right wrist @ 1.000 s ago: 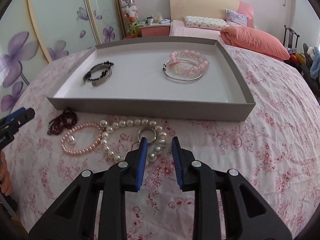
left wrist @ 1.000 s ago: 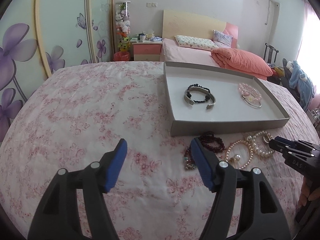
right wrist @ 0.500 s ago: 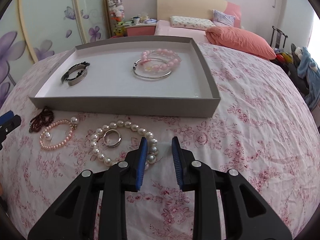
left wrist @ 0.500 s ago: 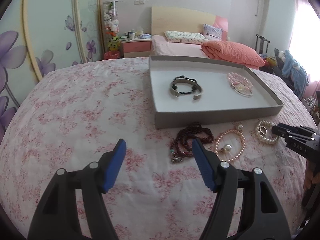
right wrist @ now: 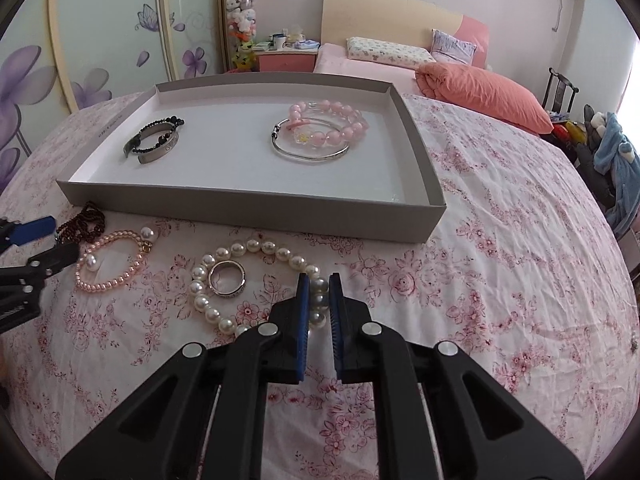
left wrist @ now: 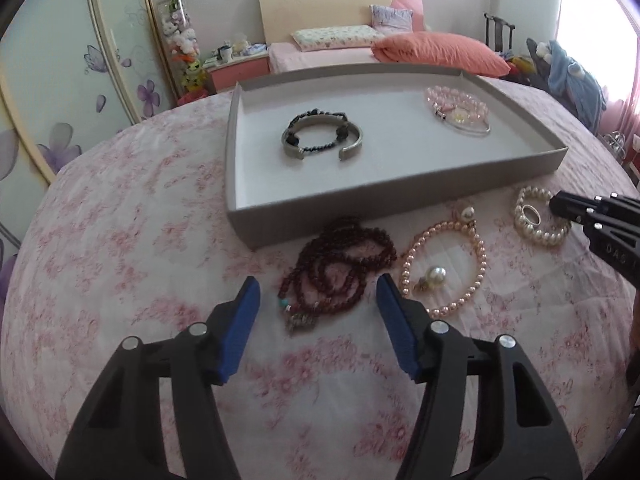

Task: Organize jewelry
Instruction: 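Lower the left tool and grasp the dark red bead necklace, then grasp the pearl necklace with the right tool while the left holds the red necklace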

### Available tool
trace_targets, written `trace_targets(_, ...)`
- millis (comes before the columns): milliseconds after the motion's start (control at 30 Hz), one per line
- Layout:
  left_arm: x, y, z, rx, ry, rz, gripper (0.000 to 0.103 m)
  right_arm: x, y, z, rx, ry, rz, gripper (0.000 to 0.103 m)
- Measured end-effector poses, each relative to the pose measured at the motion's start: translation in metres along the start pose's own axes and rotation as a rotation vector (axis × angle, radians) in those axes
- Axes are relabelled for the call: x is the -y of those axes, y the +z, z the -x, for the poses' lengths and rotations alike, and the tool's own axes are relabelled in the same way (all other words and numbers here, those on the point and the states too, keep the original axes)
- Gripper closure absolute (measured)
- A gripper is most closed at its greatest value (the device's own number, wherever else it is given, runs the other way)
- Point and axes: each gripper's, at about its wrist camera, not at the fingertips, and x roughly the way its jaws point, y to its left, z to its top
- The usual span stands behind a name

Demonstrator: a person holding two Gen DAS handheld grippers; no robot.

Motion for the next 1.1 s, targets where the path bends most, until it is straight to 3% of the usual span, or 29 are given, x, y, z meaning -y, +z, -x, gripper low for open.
trace_targets(267, 0.005, 0.011, -0.01, -0.001, -0.037, 0.023, 0.063, 0.006, 0.0, -0.001, -0.003, 0.036, -0.035, 0.092)
trace_targets(533, 0.007, 0.009, -0.011, 0.011, -0.038, 0.022, 0.065, 0.008, 0.0, 0.0, -0.003, 0.047, -0.046, 0.092)
trace_targets(667, 0.011, 0.01, -0.01, 0.016, -0.035, 0.004, 0.085, 0.007, 0.0, 0.0, -0.003, 0.041, -0.04, 0.092)
trace_targets(967, 0.008, 0.009, -0.007, 0.018, -0.021, 0.024, 0.091, 0.006, 0.001, 0.0, -0.004, 0.076, -0.054, 0.093)
trace_targets(1100, 0.001, 0.006, -0.003, 0.021, -0.027, 0.047, 0.091, 0.005, 0.007, 0.012, 0.041, 0.113, -0.066, 0.093)
